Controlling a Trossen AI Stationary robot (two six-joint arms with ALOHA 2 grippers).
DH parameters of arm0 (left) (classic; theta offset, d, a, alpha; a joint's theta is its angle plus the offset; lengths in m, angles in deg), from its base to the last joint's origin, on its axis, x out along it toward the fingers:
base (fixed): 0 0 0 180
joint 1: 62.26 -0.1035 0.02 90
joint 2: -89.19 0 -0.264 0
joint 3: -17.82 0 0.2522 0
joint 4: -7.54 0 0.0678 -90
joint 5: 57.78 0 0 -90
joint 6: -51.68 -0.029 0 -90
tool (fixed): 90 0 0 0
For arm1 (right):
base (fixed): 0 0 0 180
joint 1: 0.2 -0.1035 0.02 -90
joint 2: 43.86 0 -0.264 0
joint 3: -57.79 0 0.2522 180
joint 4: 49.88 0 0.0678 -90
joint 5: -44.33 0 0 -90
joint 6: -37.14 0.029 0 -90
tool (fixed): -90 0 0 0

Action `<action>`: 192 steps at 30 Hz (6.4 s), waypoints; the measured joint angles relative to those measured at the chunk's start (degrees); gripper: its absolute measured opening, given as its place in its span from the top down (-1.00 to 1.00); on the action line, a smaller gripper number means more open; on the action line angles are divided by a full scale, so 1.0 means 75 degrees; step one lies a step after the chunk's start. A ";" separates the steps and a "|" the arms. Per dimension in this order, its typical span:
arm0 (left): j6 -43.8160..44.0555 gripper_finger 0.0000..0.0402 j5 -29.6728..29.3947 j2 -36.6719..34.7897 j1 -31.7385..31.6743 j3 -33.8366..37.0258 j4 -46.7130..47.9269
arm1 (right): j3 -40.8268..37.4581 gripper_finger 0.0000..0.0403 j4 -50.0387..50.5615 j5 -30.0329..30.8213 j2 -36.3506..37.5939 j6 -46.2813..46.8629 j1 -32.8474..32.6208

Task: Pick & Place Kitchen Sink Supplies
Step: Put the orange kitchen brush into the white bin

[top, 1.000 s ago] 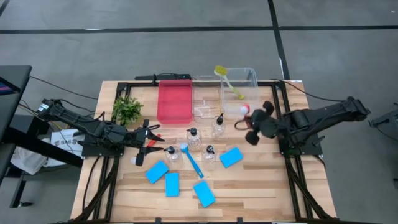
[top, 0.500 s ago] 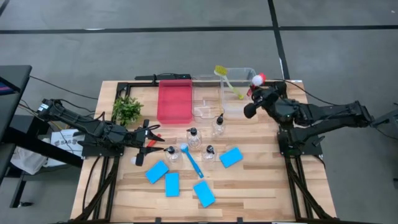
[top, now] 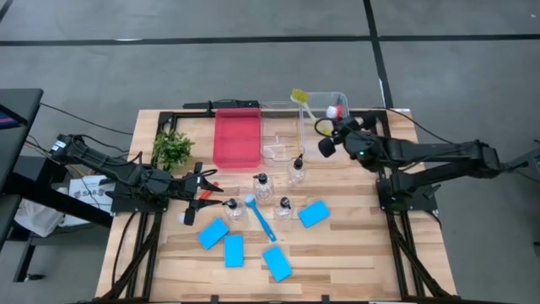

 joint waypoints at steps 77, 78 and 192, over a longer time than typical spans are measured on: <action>0.0292 0.21 0.0036 0.0153 0.0000 0.0000 -0.0205 | -0.0003 0.31 -0.1077 -0.0250 0.0660 -0.1464 -0.0739; 0.0327 0.21 0.0091 0.0241 0.0003 0.0000 -0.0351 | -0.0003 0.33 -0.0961 -0.0247 0.0721 -0.1571 -0.0960; 0.6028 0.21 0.0631 0.2596 0.0282 -0.0125 0.5312 | -0.0003 0.44 0.2637 -0.0253 -0.1363 0.2141 -0.5082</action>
